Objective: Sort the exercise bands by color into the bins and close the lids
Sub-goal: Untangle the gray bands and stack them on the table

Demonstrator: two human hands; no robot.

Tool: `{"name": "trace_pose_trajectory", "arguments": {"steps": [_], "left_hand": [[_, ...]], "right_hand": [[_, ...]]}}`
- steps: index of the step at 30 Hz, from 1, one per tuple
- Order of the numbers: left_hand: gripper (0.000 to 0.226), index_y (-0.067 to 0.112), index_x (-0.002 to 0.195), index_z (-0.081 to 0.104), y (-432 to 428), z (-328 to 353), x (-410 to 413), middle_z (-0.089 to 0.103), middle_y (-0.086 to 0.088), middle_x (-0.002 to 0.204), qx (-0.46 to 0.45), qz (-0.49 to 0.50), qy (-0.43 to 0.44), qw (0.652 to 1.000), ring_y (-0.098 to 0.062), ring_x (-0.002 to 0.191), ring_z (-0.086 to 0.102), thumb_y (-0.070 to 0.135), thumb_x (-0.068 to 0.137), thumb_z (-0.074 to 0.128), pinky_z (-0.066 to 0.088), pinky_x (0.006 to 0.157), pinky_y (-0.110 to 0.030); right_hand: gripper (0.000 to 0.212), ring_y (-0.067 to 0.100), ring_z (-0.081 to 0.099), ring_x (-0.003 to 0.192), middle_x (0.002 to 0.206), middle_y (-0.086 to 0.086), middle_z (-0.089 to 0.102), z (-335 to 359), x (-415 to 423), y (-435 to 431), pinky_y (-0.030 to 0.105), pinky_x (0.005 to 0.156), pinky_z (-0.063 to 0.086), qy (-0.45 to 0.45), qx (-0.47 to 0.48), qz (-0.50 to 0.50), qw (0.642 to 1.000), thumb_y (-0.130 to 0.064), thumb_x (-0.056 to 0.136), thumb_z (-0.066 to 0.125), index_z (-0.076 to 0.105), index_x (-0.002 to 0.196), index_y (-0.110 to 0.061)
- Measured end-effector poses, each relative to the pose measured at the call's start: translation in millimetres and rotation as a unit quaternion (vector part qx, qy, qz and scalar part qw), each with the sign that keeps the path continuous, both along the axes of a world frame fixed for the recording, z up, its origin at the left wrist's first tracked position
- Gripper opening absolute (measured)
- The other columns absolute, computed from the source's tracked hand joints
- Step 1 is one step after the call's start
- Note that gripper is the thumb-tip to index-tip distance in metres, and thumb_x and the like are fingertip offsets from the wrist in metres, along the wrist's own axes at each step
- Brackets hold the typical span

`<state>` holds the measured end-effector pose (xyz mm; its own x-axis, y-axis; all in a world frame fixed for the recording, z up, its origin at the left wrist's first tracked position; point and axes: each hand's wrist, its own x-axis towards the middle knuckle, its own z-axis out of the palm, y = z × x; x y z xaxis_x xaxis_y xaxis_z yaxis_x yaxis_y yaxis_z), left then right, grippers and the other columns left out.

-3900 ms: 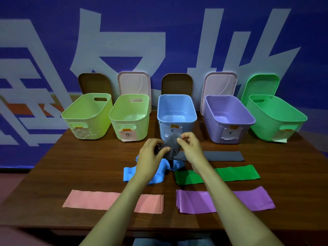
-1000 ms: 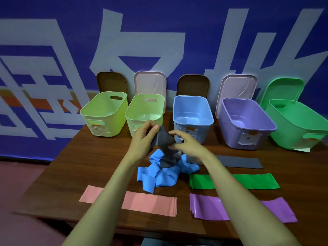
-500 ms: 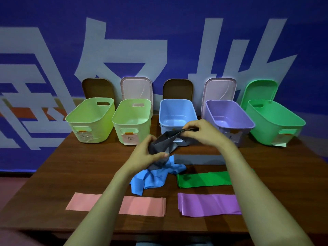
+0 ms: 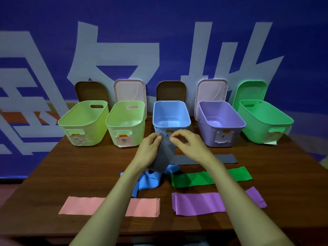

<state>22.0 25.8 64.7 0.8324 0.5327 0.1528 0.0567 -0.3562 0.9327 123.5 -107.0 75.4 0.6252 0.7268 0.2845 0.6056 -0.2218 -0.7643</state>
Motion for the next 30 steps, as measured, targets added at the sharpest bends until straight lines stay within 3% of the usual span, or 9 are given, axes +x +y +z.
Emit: {"name": "trace_pose_trajectory", "arguments": {"steps": [3,7,11,15,18,20,24,26,30], "left_hand": [[0.027,0.01,0.1,0.064,-0.2,2.0,-0.6,0.068,-0.01,0.099,-0.007,-0.007,0.004,1.0,-0.016,0.09,0.058,0.023,0.1,0.041,0.045,0.088,-0.038],[0.028,0.009,0.098,0.065,-2.3,6.5,-3.6,0.068,-0.013,0.099,-0.023,-0.01,-0.007,1.0,-0.013,0.086,0.057,0.023,0.1,0.041,0.044,0.083,-0.034],[0.022,0.007,0.089,0.065,3.3,8.4,-6.0,0.062,-0.005,0.072,0.015,-0.003,0.019,1.0,-0.013,0.066,0.053,0.02,0.097,0.048,0.045,0.066,-0.035],[0.019,0.013,0.068,0.062,7.8,6.4,-8.3,0.06,-0.002,0.056,0.048,0.071,0.06,0.995,-0.017,0.056,0.057,0.014,0.086,0.056,0.052,0.066,-0.037],[0.019,0.018,0.062,0.058,16.3,1.1,-15.1,0.061,-0.003,0.061,0.105,0.132,0.14,0.976,-0.022,0.063,0.059,0.019,0.081,0.06,0.048,0.06,-0.031],[0.017,0.018,0.063,0.058,24.5,-3.5,-20.3,0.062,-0.005,0.067,0.155,0.153,0.223,0.95,-0.026,0.069,0.06,0.024,0.079,0.062,0.048,0.062,-0.029],[0.024,0.011,0.087,0.057,33.7,-13.0,-25.1,0.065,-0.012,0.09,0.182,0.166,0.312,0.918,-0.035,0.083,0.064,0.032,0.078,0.063,0.054,0.074,-0.037],[0.023,0.012,0.092,0.054,32.3,-13.8,-23.4,0.063,-0.01,0.088,0.154,0.166,0.26,0.939,-0.035,0.085,0.062,0.032,0.082,0.062,0.05,0.07,-0.035],[0.007,0.016,0.094,0.061,19.6,-0.3,-13.2,0.062,-0.003,0.09,0.131,0.108,0.034,0.985,-0.018,0.084,0.059,0.021,0.089,0.061,0.041,0.069,-0.025]], "right_hand": [[0.018,0.003,0.058,0.085,0.095,-0.013,0.058,-2.3,0.8,0.2,0.017,0.074,0.049,-0.056,0.0,-0.011,0.998,-0.025,0.08,0.07,0.065,0.097,-0.019],[0.009,0.008,0.058,0.083,0.09,-0.009,0.059,0.8,4.1,5.6,0.026,0.074,0.051,-0.077,0.004,-0.036,0.996,-0.018,0.083,0.067,0.063,0.09,-0.021],[0.005,0.013,0.057,0.082,0.092,-0.006,0.058,4.1,8.2,5.6,0.025,0.074,0.049,-0.072,-0.005,-0.035,0.997,-0.018,0.085,0.064,0.064,0.086,-0.023],[0.011,0.014,0.057,0.084,0.089,-0.004,0.059,10.7,9.1,3.3,0.017,0.072,0.043,-0.052,0.039,-0.063,0.996,-0.012,0.086,0.062,0.06,0.081,-0.022],[0.008,0.012,0.056,0.083,0.088,-0.003,0.061,18.2,12.4,0.0,0.007,0.067,0.04,-0.011,0.086,-0.108,0.99,-0.012,0.089,0.058,0.056,0.085,-0.019],[0.005,0.011,0.054,0.083,0.09,-0.003,0.06,24.0,16.2,-2.1,0.013,0.068,0.04,-0.004,0.102,-0.14,0.985,-0.013,0.091,0.055,0.054,0.09,-0.017],[0.011,0.011,0.054,0.089,0.099,-0.004,0.056,37.1,17.7,-2.8,0.017,0.074,0.042,0.007,0.15,-0.118,0.982,-0.01,0.093,0.051,0.049,0.098,-0.02],[0.018,0.014,0.057,0.092,0.103,-0.003,0.056,41.9,16.2,-0.8,0.018,0.075,0.044,0.019,0.152,-0.082,0.985,-0.01,0.094,0.048,0.049,0.102,-0.026],[0.017,0.013,0.057,0.093,0.103,-0.003,0.058,51.3,9.5,9.2,0.023,0.079,0.046,0.02,0.122,-0.032,0.992,-0.01,0.093,0.05,0.052,0.104,-0.024]]}}
